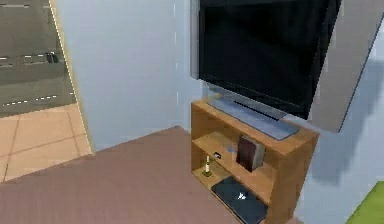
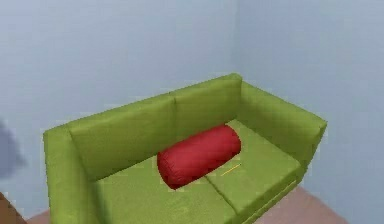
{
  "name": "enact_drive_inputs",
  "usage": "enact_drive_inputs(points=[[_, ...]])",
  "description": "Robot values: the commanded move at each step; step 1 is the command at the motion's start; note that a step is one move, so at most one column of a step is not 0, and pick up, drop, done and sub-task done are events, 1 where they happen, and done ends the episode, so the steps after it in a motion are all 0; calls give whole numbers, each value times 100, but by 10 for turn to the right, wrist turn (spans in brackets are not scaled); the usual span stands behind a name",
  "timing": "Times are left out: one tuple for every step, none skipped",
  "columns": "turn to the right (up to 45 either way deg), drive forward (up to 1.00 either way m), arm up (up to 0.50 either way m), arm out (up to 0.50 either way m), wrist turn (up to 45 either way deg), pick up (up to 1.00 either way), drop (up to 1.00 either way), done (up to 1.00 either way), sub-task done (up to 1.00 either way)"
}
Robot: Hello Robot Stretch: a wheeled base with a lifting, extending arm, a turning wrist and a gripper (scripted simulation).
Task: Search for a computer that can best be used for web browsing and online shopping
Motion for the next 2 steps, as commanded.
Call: enact_drive_inputs(points=[[180,0,0,0,0,0,0,0,0],[0,0,0,0,0,0,0,100,0]])
